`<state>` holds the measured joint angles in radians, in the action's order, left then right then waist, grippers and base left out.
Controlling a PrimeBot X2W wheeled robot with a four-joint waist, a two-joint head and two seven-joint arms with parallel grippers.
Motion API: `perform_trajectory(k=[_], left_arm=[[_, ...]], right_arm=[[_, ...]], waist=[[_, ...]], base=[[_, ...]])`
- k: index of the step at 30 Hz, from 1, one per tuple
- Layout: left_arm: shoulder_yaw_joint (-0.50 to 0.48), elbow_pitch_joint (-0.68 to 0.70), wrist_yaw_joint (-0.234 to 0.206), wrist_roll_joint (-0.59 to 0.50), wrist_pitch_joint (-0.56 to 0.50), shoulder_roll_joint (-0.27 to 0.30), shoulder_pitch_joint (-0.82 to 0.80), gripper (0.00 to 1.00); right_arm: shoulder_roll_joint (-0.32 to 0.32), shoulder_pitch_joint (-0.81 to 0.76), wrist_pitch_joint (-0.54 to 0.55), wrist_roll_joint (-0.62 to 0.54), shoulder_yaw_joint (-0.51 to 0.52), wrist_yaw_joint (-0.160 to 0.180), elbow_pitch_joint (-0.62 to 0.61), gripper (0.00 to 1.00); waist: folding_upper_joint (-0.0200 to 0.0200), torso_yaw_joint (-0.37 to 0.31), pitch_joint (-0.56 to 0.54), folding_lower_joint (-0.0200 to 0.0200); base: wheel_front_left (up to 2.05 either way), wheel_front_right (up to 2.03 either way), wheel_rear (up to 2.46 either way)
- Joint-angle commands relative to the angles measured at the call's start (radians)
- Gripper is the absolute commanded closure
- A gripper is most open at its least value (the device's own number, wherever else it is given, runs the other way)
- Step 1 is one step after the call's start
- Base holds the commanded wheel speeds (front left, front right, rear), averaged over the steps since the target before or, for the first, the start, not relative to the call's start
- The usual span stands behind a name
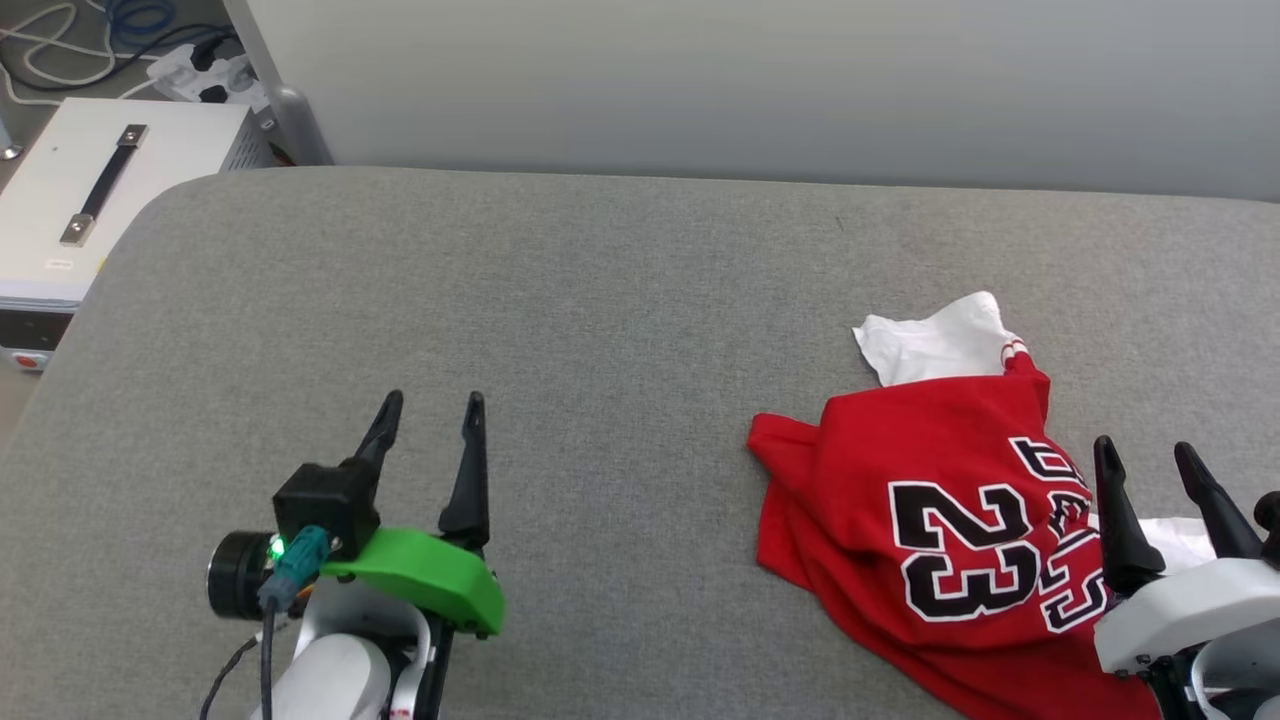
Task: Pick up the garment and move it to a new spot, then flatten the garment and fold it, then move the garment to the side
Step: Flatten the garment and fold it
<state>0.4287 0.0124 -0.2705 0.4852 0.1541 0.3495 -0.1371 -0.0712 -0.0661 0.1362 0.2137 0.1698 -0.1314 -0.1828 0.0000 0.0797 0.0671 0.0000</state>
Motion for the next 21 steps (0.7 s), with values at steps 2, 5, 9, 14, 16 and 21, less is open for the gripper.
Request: perform_trajectory(k=[2, 5, 9, 14, 16, 21], left_arm=[[0.031, 0.000, 0.033, 0.002, -0.026, -0.003, -0.064, 0.00], [0.072, -0.005, 0.074, -0.003, -0.061, -0.025, -0.141, 0.00], [0.133, -0.037, 0.137, -0.003, -0.118, -0.071, -0.263, 0.00], [0.216, -0.122, 0.221, -0.004, -0.223, -0.127, -0.414, 0.00], [0.245, -0.161, 0.251, 0.000, -0.271, -0.149, -0.466, 0.00], [0.307, -0.276, 0.323, 0.013, -0.380, -0.192, -0.572, 0.00]], right_arm=[[0.004, -0.011, -0.001, -0.009, -0.013, 0.001, -0.031, 0.00], [0.006, 0.001, -0.001, -0.009, -0.026, 0.001, -0.059, 0.00], [0.006, 0.022, -0.007, -0.008, -0.038, 0.001, -0.080, 0.00], [0.002, 0.048, -0.021, -0.002, -0.047, 0.001, -0.087, 0.00], [0.001, 0.057, -0.028, 0.001, -0.048, 0.001, -0.090, 0.00], [0.000, 0.074, -0.039, 0.008, -0.050, 0.001, -0.086, 0.00]], waist=[[0.0000, -0.027, 0.023, 0.0000], [0.0000, -0.055, 0.052, 0.0000], [0.0000, -0.095, 0.093, 0.0000], [0.0000, -0.147, 0.142, 0.0000], [0.0000, -0.164, 0.160, 0.0000], [0.0000, -0.198, 0.198, 0.0000]], base=[[0.00, 0.00, 0.00], [0.00, 0.00, 0.00], [0.00, 0.00, 0.00], [0.00, 0.00, 0.00], [0.00, 0.00, 0.00], [0.00, 0.00, 0.00]])
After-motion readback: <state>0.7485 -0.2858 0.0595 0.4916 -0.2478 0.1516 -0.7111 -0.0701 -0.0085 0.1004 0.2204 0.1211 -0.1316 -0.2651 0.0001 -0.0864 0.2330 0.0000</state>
